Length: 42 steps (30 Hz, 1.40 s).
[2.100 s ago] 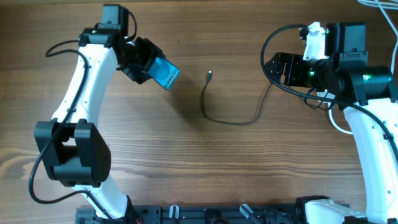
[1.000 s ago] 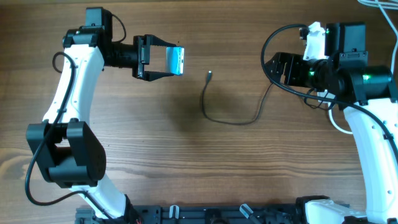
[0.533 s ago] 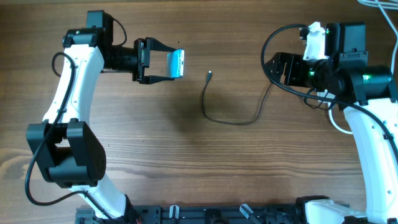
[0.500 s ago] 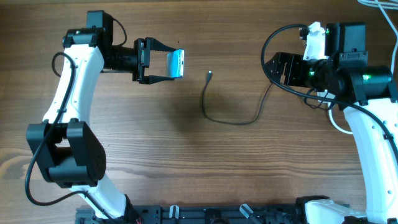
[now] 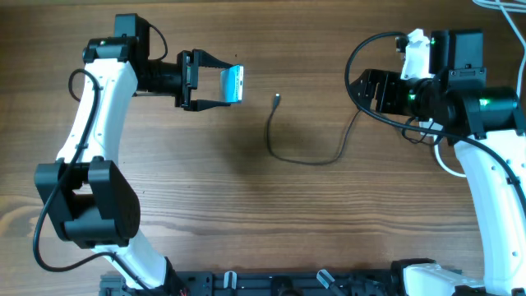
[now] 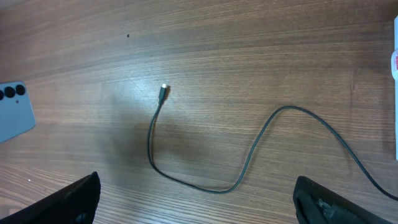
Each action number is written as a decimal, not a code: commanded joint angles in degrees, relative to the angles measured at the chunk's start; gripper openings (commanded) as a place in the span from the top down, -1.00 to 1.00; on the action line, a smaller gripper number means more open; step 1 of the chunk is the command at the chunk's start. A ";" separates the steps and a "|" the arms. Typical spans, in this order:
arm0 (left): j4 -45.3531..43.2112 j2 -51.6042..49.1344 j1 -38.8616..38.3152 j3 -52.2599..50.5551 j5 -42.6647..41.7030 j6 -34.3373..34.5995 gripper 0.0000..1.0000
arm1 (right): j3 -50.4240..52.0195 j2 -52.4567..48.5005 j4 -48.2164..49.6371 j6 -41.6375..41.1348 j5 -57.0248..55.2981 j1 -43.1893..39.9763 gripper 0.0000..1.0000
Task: Plug charger to phone and switch on socket
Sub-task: 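Rotate the held phone upright toward the table center, then bring the right gripper to the phone and grasp its side edge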
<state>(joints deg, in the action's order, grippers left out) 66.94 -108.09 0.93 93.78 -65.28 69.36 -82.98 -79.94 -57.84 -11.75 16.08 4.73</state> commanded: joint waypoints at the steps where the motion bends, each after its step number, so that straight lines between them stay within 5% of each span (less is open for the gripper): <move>1: 0.20 2.45 0.48 1.38 -2.62 0.55 0.92 | -1.29 -0.48 -0.07 -0.37 0.50 0.17 -0.99; 5: 0.15 2.45 0.48 1.38 0.63 0.52 0.92 | -1.29 -0.48 -0.02 -0.46 0.50 0.17 -1.00; 11: -0.04 2.45 0.48 1.38 23.21 0.11 0.92 | -1.29 -0.52 -0.02 -0.46 0.66 0.20 -0.99; 16: 0.02 2.45 0.46 1.38 33.81 -0.13 0.92 | -1.29 -0.55 0.39 -2.05 0.83 0.20 -0.99; 24: -0.07 2.45 -0.37 1.38 34.05 -0.07 0.92 | -1.29 -4.39 5.64 -2.73 15.56 2.45 -0.92; 28: -0.94 2.45 -2.03 1.38 34.07 0.44 0.92 | -1.29 -9.97 12.48 -11.04 20.00 8.76 -0.79; 37: -1.60 2.45 -5.73 1.38 34.10 7.37 0.92 | -1.29 -15.98 21.03 -23.10 15.28 20.46 -0.42; 42: -1.99 2.43 -7.21 1.38 34.07 9.57 0.92 | -1.27 -16.57 23.43 -26.43 11.43 23.17 -0.37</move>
<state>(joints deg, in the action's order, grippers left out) 65.32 -108.07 -5.41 93.78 -31.09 76.03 -83.07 -95.92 -36.25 -34.70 30.63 26.59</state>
